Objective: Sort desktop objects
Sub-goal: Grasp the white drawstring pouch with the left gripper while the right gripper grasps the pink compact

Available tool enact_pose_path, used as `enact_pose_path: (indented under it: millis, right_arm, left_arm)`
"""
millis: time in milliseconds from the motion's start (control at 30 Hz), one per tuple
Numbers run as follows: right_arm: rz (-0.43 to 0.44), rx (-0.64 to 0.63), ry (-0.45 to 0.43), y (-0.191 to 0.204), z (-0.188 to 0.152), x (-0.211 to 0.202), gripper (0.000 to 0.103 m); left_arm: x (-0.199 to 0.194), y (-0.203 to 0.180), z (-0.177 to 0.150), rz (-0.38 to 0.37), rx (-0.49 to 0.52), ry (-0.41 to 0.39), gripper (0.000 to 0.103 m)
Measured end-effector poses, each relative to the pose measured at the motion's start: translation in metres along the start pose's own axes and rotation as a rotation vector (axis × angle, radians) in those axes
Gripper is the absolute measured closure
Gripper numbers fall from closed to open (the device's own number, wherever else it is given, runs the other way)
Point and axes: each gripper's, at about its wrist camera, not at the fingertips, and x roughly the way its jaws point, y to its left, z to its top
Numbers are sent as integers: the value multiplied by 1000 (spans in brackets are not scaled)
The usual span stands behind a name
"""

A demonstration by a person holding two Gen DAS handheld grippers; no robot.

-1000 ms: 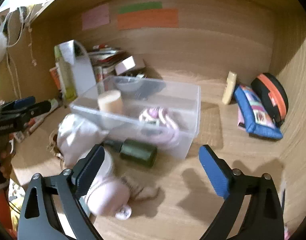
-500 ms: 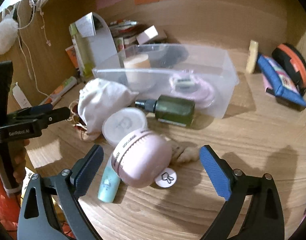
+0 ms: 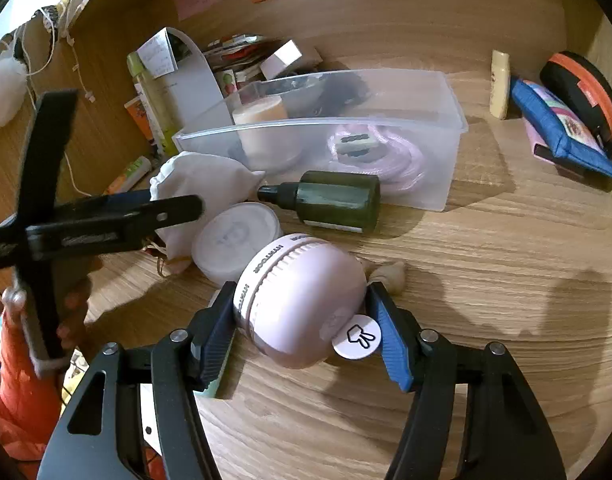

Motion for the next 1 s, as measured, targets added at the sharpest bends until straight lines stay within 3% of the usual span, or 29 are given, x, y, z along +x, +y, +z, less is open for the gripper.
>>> enact_pose_path:
  millis: [267, 400, 533, 833, 1000]
  right_arm:
    - [19, 3, 2, -4, 3, 0, 43]
    - [23, 4, 1, -3, 3, 2, 43]
    - [27, 8, 3, -3, 3, 1, 43]
    - [14, 14, 3, -6, 5, 0, 43]
    - [18, 21, 2, -7, 6, 1, 42]
  left_arm:
    - [6, -2, 2, -89, -1, 42, 0]
    - [8, -2, 3, -99, 7, 42, 0]
    - [20, 18, 11, -185, -103, 103, 0]
    - [4, 38, 4, -94, -132, 63, 0]
    - [-9, 15, 0, -26, 4, 20, 0]
